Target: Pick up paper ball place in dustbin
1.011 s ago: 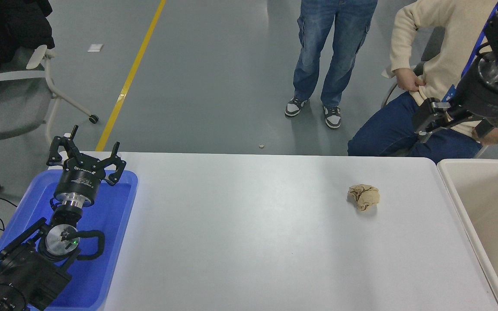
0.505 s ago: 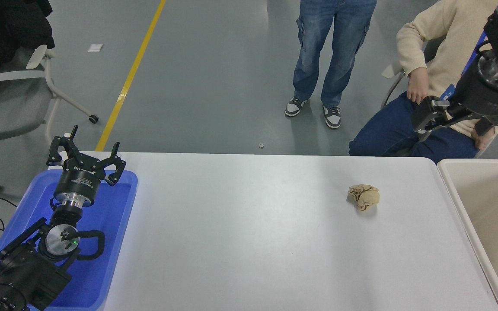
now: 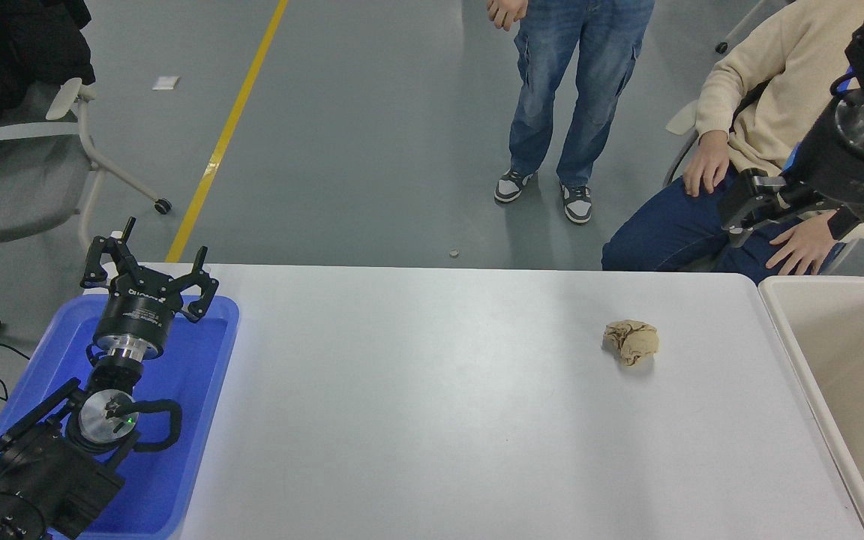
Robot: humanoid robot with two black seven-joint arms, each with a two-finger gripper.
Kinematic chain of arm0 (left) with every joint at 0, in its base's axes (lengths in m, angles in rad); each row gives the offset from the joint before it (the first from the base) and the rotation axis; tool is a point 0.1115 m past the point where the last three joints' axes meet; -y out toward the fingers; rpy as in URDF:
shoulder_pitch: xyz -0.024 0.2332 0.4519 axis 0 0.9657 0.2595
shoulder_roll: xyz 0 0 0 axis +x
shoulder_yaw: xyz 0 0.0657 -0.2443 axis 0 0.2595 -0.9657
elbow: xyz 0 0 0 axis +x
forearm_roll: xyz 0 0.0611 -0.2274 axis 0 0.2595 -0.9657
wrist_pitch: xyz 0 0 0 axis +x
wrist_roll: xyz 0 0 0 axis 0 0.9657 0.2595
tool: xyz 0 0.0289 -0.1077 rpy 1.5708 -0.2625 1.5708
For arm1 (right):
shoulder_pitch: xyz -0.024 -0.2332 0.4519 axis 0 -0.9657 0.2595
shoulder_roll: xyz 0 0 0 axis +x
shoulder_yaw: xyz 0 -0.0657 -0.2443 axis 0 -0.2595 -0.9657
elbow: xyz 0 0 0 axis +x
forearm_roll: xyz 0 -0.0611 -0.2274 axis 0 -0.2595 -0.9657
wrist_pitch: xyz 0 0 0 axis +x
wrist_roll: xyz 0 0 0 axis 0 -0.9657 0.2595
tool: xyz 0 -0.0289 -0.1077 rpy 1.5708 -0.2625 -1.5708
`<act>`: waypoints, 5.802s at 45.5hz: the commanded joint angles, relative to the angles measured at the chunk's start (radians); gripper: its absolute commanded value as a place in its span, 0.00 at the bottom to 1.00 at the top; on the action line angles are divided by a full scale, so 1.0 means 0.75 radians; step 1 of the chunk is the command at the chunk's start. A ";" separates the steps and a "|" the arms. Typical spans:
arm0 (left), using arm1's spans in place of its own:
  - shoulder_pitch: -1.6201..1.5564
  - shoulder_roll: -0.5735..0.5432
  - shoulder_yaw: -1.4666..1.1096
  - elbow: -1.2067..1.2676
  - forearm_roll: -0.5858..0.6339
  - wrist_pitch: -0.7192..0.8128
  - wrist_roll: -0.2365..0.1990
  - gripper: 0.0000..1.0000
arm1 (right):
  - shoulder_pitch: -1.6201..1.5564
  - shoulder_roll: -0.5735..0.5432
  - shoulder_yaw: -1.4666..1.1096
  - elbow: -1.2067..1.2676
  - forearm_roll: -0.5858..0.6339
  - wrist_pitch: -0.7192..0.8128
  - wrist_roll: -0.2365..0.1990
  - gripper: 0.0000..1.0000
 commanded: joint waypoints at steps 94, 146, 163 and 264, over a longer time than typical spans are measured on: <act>0.000 0.000 0.000 0.000 0.002 0.002 0.000 1.00 | -1.565 0.350 0.519 -1.172 0.073 -0.806 -0.006 1.00; 0.000 0.000 0.000 0.000 0.002 0.000 0.000 1.00 | -1.792 0.434 0.542 -1.283 0.007 -1.131 -0.006 0.40; 0.000 0.000 0.000 0.000 0.000 0.002 0.000 1.00 | -1.706 0.371 0.715 -1.009 0.009 -1.131 -0.004 0.00; 0.000 0.000 0.002 0.000 0.002 0.006 0.000 1.00 | 0.126 -0.615 0.233 0.068 -0.304 0.000 -0.041 0.00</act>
